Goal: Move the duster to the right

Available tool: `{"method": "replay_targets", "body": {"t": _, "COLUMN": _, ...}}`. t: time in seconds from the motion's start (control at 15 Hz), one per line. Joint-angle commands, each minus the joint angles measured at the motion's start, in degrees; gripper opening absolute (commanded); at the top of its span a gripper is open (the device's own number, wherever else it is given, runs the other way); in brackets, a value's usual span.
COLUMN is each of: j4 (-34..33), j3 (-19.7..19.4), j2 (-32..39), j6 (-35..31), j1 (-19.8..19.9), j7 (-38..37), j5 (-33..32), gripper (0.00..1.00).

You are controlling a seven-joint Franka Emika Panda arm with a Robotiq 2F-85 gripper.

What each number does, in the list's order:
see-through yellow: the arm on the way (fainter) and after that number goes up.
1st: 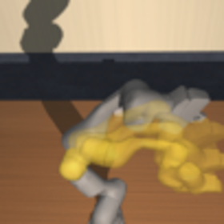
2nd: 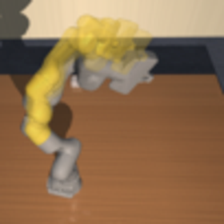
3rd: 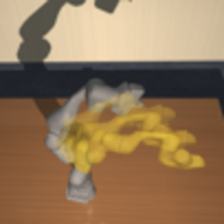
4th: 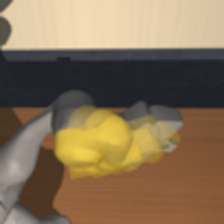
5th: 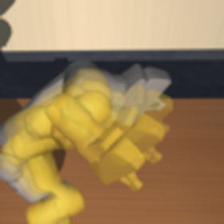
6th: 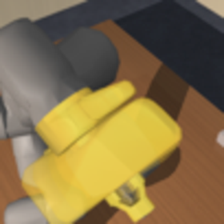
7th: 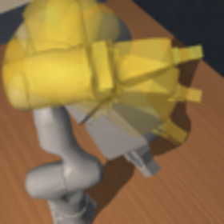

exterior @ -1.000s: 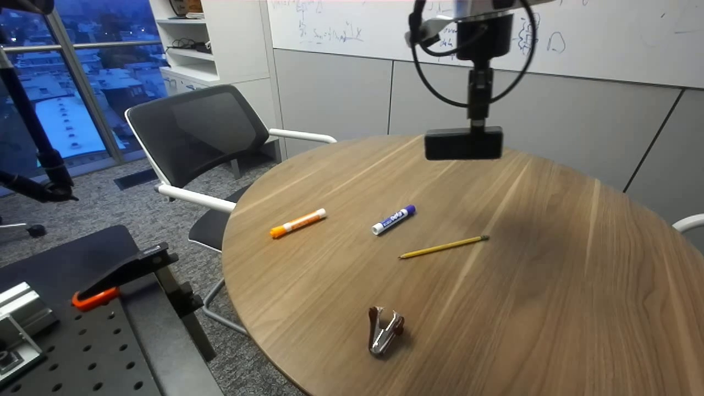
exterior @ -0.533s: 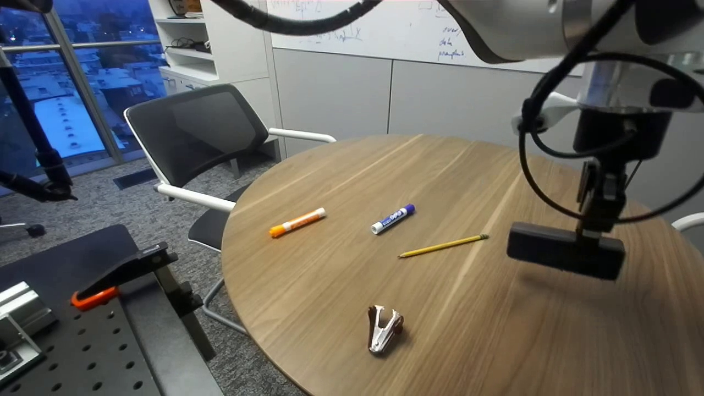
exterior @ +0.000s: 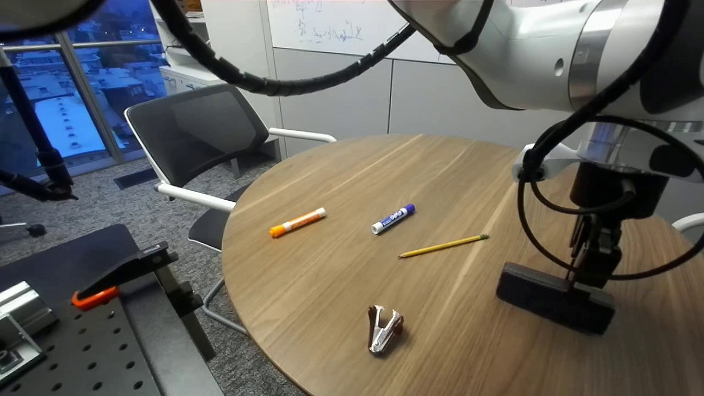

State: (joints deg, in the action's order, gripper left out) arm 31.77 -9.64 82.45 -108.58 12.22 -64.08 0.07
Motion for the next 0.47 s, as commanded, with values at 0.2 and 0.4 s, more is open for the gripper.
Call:
{"method": "replay_targets", "body": {"t": 0.2, "j4": -0.26, "j3": 2.16, "j2": -6.51, "j6": 11.82, "j1": -4.05, "j7": 9.37, "j5": -0.20, "gripper": 0.97}}
{"method": "replay_targets", "body": {"t": 0.4, "j4": -1.65, "j3": 1.10, "j2": -4.17, "j6": 8.10, "j1": -3.80, "j7": 5.26, "j5": 0.02, "gripper": 0.93}}
